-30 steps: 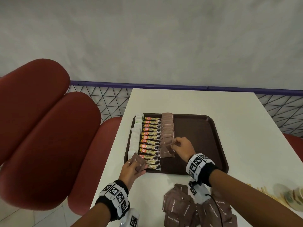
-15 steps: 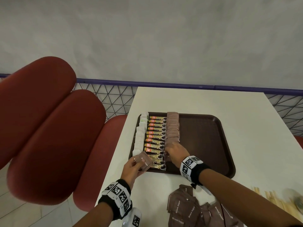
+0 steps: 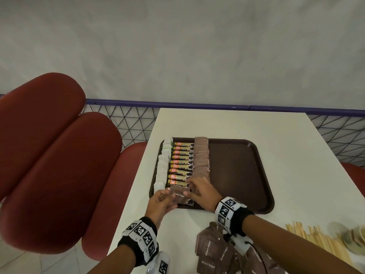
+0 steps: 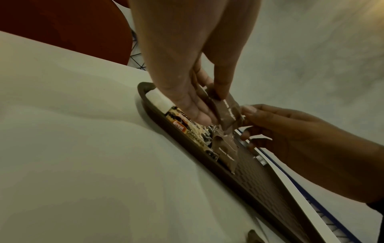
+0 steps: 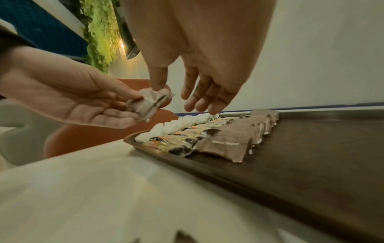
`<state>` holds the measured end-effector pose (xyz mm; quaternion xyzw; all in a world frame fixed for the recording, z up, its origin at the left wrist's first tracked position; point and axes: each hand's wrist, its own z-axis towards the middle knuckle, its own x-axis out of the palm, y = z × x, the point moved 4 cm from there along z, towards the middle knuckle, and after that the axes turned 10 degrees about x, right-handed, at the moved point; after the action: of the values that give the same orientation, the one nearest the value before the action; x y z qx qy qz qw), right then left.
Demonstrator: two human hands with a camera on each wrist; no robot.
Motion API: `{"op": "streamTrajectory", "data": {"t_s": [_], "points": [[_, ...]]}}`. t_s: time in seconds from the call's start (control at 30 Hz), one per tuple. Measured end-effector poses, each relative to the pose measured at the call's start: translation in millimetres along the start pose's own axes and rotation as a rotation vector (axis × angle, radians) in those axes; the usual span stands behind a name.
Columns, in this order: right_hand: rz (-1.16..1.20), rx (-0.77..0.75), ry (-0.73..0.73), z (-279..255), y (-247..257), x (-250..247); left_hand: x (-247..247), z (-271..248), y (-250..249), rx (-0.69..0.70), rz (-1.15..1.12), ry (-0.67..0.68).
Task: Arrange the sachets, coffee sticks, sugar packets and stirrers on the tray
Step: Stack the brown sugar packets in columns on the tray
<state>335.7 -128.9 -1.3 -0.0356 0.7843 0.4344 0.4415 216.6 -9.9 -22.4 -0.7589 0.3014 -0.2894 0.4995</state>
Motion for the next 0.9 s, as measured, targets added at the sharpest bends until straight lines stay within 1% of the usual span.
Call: {"op": "streamTrajectory", "data": {"t_s": [0.07,0.1,0.17,0.2,0.27,0.33,0.4,0.47,0.53,0.6,0.67,0.77,0.83,0.9], "points": [[0.099,0.013,0.076,-5,3,7,8,-3,0,-0.007,-0.012,0.051],[0.117,0.008,0.069,-7,4,7,12,-4,-1,-0.009,-0.013,0.074],[0.114,0.018,-0.016,-7,3,0,17,-6,-2,-0.009,-0.013,0.105],[0.105,0.045,-0.071,-7,0,-4,19,-7,-3,-0.007,-0.01,0.109],[0.062,0.148,-0.151,-5,-12,-15,18,-8,-4,-0.013,-0.01,0.094],[-0.006,0.27,-0.165,-2,-27,-25,14,-8,-3,-0.019,-0.003,0.07],[-0.109,0.314,-0.145,0,-37,-31,7,-8,-1,-0.025,0.03,0.058],[-0.209,0.312,-0.111,2,-40,-33,-1,-10,1,-0.036,0.061,0.056],[-0.255,0.34,-0.065,3,-40,-31,-5,-12,3,-0.05,0.084,0.067],[-0.341,0.353,-0.027,6,-37,-27,-7,-14,4,-0.065,0.124,0.097],[-0.481,0.331,-0.016,10,-34,-22,-8,-15,6,-0.088,0.174,0.145],[-0.594,0.274,-0.065,15,-34,-15,-7,-16,9,-0.118,0.233,0.22],[-0.607,0.245,-0.108,17,-34,-13,-6,-17,10,-0.129,0.283,0.264],[-0.57,0.231,-0.156,16,-35,-14,-4,-18,11,-0.138,0.36,0.324]]}}
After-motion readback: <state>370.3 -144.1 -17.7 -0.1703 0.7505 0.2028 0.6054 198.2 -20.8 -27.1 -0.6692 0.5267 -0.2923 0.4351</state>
